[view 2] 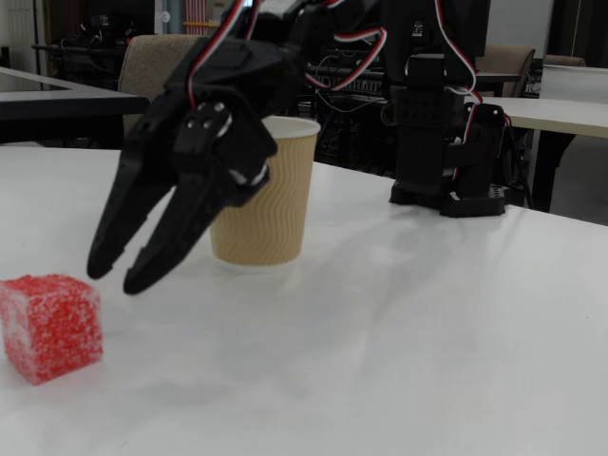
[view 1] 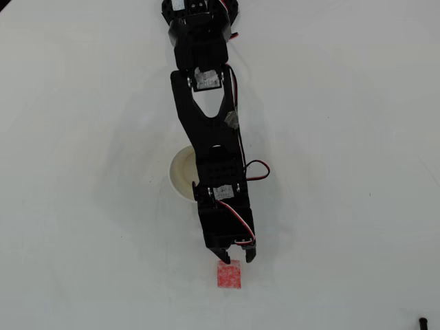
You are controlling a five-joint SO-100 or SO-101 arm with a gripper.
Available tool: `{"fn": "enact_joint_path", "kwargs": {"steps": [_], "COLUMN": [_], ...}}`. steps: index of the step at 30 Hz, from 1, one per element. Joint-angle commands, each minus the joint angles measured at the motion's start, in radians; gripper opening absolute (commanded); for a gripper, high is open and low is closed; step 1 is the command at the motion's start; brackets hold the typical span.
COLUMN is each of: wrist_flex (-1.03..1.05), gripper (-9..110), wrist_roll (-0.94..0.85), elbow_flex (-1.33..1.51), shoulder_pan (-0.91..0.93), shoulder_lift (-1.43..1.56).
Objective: Grasp a red cube and put it in the cup.
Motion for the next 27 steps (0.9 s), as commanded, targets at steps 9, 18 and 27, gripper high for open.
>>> {"fn": "enact_joint_path", "kwargs": {"steps": [9,18,27], "wrist_flex": [-0.023,-0.017,-0.049], "gripper": [18,26,29], "wrist_roll": [-0.037,-0.041,-0.066], "elbow_flex": [-0.143,-0.147,-0.149], "shoulder_pan": [0.012,0.017,0.037], "shoulder_lift": [-0.031,-0.026,-0.041]}}
